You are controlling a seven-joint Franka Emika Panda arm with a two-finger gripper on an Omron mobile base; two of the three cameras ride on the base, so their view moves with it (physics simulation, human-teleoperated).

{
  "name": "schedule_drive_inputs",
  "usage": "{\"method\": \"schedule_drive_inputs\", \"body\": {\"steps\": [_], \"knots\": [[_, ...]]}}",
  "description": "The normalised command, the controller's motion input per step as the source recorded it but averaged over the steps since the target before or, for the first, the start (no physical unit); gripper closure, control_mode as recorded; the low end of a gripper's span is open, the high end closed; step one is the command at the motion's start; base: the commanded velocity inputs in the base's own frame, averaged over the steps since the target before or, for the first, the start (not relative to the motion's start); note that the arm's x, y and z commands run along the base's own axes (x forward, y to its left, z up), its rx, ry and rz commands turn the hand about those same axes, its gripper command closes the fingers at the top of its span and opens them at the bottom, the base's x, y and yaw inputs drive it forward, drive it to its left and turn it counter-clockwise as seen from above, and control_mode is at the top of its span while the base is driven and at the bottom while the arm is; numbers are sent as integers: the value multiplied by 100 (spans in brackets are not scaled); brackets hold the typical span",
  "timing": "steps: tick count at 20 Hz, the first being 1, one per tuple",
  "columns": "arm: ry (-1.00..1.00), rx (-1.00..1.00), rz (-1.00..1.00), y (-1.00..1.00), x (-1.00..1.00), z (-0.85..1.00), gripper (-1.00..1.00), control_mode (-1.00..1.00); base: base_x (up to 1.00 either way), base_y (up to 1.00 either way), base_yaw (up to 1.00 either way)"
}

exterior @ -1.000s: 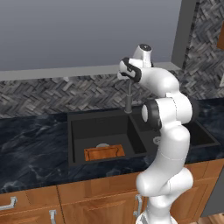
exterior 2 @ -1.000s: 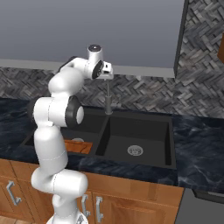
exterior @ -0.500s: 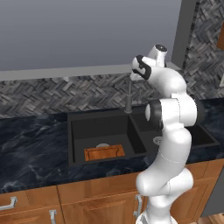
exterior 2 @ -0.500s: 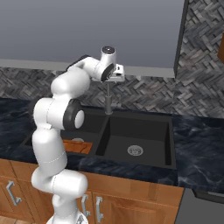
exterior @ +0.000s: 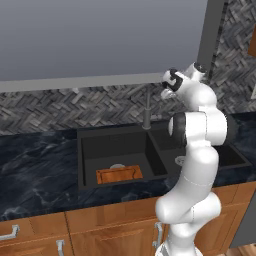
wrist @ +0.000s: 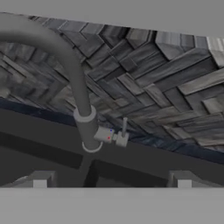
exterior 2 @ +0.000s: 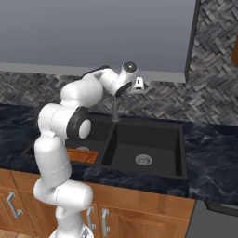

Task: Turn on the sink faucet with hot water and rinse the cutting board for ten seconds, then turn off the faucet. Push the cutting board to reach the water if necessary.

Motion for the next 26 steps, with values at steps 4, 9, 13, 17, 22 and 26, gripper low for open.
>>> {"method": "schedule_drive_inputs", "body": {"steps": [4, 9, 13, 17, 22, 26], "knots": [[-26, 0, 10, -27, 0, -47, -100, -100, 0, 0, 0], [-22, 0, 5, -10, -3, -32, -100, -100, 0, 0, 0], [-6, 0, 0, 0, -7, -23, -100, -100, 0, 0, 0], [-3, 0, 0, 0, -1, -14, -100, -100, 0, 0, 0], [-6, 3, 0, 0, 0, -15, -100, -100, 0, 0, 0], [-6, 9, 0, -6, 0, -11, -100, -100, 0, 0, 0]]}}
